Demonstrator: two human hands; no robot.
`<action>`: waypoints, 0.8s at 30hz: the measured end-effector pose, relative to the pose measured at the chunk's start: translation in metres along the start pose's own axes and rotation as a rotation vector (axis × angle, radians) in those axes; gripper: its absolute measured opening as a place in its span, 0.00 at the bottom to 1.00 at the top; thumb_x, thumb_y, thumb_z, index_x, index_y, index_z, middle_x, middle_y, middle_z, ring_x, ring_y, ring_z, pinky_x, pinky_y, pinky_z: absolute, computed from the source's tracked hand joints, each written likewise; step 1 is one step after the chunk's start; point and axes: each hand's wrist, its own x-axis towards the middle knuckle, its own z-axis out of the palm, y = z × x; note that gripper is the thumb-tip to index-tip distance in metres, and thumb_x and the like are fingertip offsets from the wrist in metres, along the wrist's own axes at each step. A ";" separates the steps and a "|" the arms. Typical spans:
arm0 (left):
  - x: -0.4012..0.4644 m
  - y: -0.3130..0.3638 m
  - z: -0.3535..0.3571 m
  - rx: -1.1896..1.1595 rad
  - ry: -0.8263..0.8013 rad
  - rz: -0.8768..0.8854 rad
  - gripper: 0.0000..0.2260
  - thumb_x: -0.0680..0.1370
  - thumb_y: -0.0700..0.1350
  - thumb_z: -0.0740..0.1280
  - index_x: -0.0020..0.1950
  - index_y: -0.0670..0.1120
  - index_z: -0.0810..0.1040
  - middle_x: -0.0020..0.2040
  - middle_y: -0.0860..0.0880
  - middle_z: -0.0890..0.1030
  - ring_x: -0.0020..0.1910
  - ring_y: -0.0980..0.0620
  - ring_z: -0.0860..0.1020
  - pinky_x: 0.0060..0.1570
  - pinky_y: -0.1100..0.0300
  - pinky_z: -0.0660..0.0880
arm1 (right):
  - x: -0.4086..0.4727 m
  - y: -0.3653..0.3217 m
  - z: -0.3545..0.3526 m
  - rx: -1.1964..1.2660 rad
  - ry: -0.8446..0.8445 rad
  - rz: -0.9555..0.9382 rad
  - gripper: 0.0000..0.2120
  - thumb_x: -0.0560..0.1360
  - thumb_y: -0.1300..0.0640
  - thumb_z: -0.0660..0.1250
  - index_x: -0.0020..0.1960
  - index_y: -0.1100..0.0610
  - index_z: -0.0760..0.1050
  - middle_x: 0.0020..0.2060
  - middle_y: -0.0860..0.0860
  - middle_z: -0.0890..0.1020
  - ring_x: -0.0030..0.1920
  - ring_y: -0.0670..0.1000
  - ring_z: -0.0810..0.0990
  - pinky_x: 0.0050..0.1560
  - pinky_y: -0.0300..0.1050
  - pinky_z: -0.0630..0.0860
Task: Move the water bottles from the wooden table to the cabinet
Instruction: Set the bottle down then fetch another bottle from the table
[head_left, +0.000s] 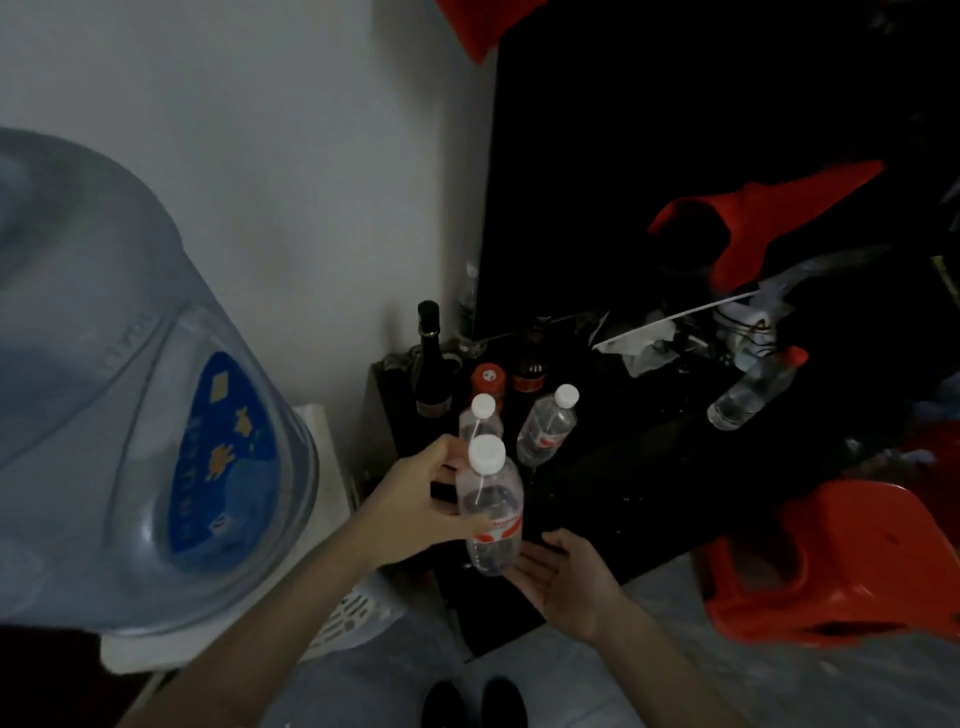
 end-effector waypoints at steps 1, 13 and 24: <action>0.003 -0.007 0.003 -0.011 0.011 -0.019 0.25 0.69 0.46 0.83 0.60 0.55 0.75 0.59 0.57 0.81 0.60 0.56 0.81 0.52 0.59 0.82 | 0.011 -0.003 -0.002 0.000 0.013 -0.003 0.15 0.78 0.60 0.61 0.60 0.68 0.72 0.56 0.65 0.77 0.57 0.62 0.76 0.55 0.56 0.77; 0.039 -0.074 0.060 -0.009 0.221 -0.073 0.26 0.71 0.40 0.81 0.65 0.47 0.75 0.62 0.56 0.80 0.65 0.58 0.78 0.59 0.67 0.76 | 0.107 -0.038 -0.016 -0.055 0.047 -0.002 0.11 0.81 0.62 0.56 0.51 0.67 0.74 0.50 0.62 0.78 0.58 0.61 0.75 0.65 0.53 0.71; 0.049 -0.097 0.084 0.152 0.167 -0.074 0.24 0.71 0.36 0.78 0.63 0.44 0.74 0.61 0.50 0.80 0.63 0.55 0.79 0.63 0.55 0.78 | 0.115 -0.048 -0.027 -0.125 0.019 0.009 0.10 0.80 0.60 0.58 0.51 0.65 0.75 0.58 0.61 0.76 0.57 0.58 0.76 0.63 0.52 0.71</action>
